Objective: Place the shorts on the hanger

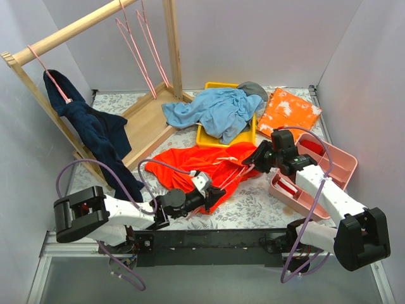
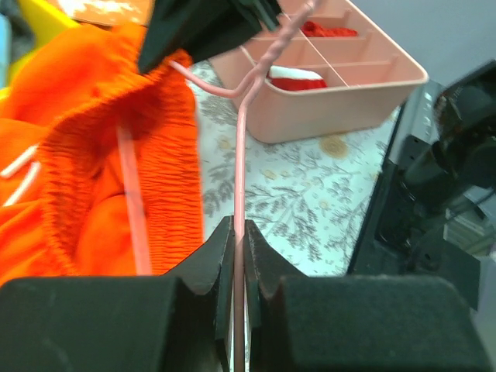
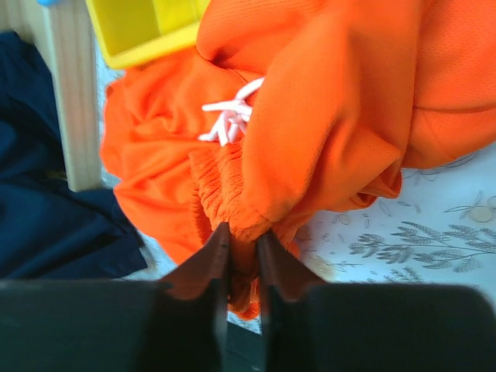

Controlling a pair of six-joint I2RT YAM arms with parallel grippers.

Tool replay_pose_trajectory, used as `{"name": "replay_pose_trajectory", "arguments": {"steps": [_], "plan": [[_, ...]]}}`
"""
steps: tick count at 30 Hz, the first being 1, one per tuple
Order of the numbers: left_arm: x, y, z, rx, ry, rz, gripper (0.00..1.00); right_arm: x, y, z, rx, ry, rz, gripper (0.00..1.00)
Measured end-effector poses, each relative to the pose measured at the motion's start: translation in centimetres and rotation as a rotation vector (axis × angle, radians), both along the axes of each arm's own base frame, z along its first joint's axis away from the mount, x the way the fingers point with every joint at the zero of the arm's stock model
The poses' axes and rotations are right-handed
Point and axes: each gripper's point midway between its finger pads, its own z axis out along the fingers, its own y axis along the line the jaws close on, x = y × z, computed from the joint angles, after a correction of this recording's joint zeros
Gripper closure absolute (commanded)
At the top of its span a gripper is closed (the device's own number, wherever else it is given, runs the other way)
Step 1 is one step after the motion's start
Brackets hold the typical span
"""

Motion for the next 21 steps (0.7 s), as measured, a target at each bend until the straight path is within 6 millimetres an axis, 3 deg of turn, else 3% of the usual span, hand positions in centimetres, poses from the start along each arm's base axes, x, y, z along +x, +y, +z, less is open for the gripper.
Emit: {"name": "replay_pose_trajectory", "arguments": {"steps": [2,3,5,6,9,11,13,16,18,21], "plan": [[-0.3,-0.5,-0.2,0.003,0.004,-0.020,0.98,0.1,0.0,0.1,0.006,-0.001,-0.006,0.99],[-0.6,-0.7,-0.5,0.008,0.011,-0.031,0.83,0.1,0.0,0.2,0.011,-0.002,-0.008,0.99],[-0.7,-0.8,-0.6,0.010,0.023,-0.035,0.66,0.0,0.0,0.3,0.010,-0.003,-0.007,0.99],[-0.7,-0.8,-0.3,-0.004,0.037,-0.028,0.50,-0.2,-0.1,0.3,0.006,-0.004,-0.004,0.99],[-0.3,-0.5,1.1,-0.056,0.089,0.014,0.40,-0.6,-0.5,0.2,-0.018,-0.001,0.001,0.99],[-0.1,0.3,2.5,-0.103,0.138,0.054,0.41,-1.0,-1.0,0.0,-0.040,0.005,-0.003,0.99],[0.1,1.2,3.8,-0.142,0.186,0.096,0.51,-1.4,-1.4,0.0,-0.059,0.007,-0.010,0.99],[0.7,2.9,4.7,-0.166,0.305,0.198,0.53,-1.7,-1.8,0.1,-0.080,0.019,-0.013,0.99],[1.3,3.3,4.1,-0.106,0.374,0.273,0.51,-1.7,-1.9,0.4,-0.087,0.019,-0.010,0.99],[1.8,3.0,1.7,0.057,0.451,0.354,0.46,-1.7,-1.9,0.6,-0.090,0.015,-0.010,0.99]]}}
